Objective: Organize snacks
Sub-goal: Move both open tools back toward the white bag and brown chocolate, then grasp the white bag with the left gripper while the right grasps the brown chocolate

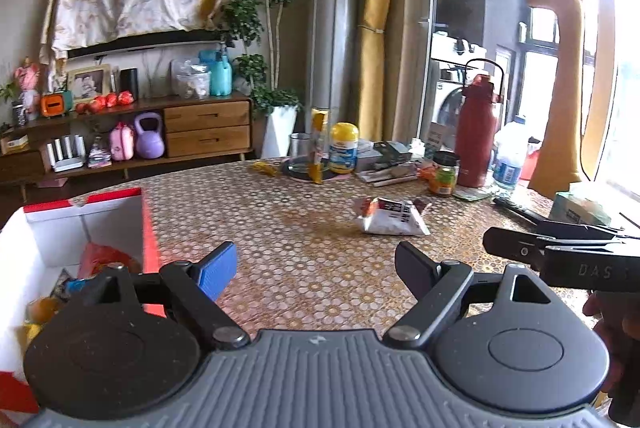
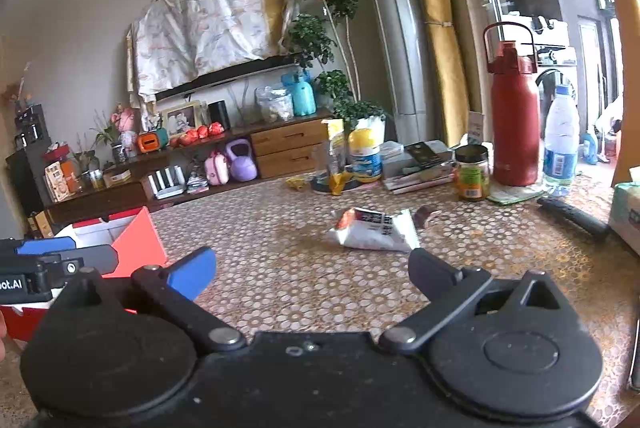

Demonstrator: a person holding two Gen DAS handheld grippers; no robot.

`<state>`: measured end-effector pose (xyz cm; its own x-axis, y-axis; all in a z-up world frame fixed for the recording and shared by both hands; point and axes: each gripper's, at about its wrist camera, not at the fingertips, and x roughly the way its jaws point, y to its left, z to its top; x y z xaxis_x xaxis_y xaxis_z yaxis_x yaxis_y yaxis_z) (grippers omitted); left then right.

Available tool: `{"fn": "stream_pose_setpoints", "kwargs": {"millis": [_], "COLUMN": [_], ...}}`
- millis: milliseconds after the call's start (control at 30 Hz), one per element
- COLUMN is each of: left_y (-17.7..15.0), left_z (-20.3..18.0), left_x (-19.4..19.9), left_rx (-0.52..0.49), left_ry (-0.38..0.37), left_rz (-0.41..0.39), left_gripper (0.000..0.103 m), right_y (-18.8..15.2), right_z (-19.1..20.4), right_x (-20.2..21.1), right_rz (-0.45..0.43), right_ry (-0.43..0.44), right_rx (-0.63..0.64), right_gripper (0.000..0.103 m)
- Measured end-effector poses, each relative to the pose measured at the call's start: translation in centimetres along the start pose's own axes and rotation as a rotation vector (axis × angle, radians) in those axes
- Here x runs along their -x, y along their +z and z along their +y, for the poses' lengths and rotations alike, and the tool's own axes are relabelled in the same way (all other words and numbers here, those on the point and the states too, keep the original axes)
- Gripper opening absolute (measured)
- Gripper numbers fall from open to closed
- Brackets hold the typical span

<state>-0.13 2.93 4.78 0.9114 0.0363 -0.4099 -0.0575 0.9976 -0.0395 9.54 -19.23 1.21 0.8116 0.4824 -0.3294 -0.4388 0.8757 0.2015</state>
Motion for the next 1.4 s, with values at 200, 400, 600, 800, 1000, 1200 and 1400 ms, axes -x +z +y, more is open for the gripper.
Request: {"fn": "stream_pose_setpoints", "kwargs": {"millis": [200,400,600,800,1000,1200,1400], "left_y": [0.3,1.0,1.6,1.9,1.9,2.4,3.0], "left_z": [-1.4,-2.6,-3.5,-4.5,-5.5,-6.1,-6.2], "left_x": [-2.1,-4.7,-7.9,-12.4,-17.3,-22.2,-26.8], "left_rx": [-0.023,-0.04,-0.061,-0.075,-0.079,-0.066,-0.054], "left_ry": [-0.03,-0.06,-0.083,-0.102,-0.129,-0.138,-0.145], "left_rz": [0.002,0.004,0.009,0.051,0.101,0.135,0.166], "left_gripper": [0.086,0.086,0.086,0.086,0.086,0.086,0.086], "right_y": [-0.1,0.0,0.3,0.7,1.3,2.4,2.8], "right_z": [-1.2,-2.2,-4.0,-5.7,-7.9,-10.2,-11.6], "right_x": [-0.2,-0.8,-1.7,-3.1,-5.6,-8.2,-10.4], "right_rz": [-0.004,-0.005,-0.018,-0.035,-0.002,0.014,0.035], "right_ry": [0.001,-0.033,-0.061,-0.074,-0.105,-0.118,-0.125], "right_rx": [-0.003,0.011,0.0,-0.002,-0.001,-0.025,-0.031], "right_gripper": [0.103,0.103,0.103,0.103,0.103,0.103,0.103]}}
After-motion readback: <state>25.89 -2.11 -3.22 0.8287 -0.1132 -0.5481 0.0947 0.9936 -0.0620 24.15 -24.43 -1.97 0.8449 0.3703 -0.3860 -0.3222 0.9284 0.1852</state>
